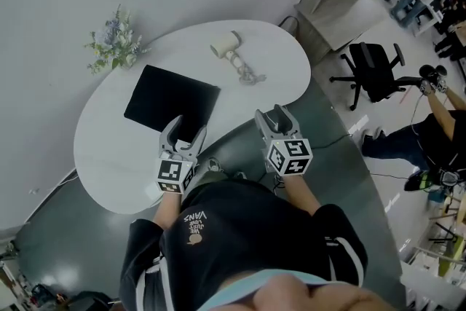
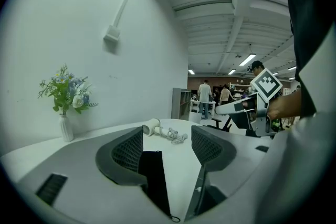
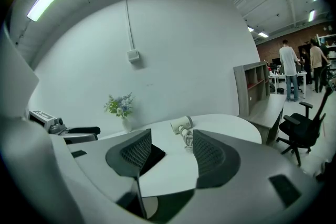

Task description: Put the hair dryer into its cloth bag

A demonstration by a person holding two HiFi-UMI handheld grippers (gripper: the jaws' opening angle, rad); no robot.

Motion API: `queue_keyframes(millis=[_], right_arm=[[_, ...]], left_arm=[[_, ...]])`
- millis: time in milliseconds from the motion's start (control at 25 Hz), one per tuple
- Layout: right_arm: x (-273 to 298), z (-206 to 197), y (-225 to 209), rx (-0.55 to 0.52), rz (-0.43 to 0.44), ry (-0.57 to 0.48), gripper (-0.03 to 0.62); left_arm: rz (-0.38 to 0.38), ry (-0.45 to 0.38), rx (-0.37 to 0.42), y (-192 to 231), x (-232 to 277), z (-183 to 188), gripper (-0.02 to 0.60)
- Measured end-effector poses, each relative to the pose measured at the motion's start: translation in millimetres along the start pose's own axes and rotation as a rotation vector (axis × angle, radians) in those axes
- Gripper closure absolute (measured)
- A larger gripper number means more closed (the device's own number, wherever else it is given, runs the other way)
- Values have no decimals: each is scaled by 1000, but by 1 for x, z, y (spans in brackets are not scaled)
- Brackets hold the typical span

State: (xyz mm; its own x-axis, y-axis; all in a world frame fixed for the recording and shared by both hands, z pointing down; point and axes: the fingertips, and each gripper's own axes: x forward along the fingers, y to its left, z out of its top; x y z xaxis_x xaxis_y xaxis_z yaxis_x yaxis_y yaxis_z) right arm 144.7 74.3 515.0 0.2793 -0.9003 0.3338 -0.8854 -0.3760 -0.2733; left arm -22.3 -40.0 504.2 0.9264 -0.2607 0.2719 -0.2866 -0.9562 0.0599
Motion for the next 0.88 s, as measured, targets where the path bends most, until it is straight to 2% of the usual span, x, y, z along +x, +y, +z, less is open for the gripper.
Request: queue_keyframes(millis=[400,600,880], right_arm=[[51,17,22,-6,-42,-17,370],[74,12,14,-30,-34,21,370],[120,7,-15,-108,19,113,368]], left_arm=[[-43,26,23,59,11,-2,290],[-42,56,24,65,19,-17,281],[30,80,15,61,40,-29,279]])
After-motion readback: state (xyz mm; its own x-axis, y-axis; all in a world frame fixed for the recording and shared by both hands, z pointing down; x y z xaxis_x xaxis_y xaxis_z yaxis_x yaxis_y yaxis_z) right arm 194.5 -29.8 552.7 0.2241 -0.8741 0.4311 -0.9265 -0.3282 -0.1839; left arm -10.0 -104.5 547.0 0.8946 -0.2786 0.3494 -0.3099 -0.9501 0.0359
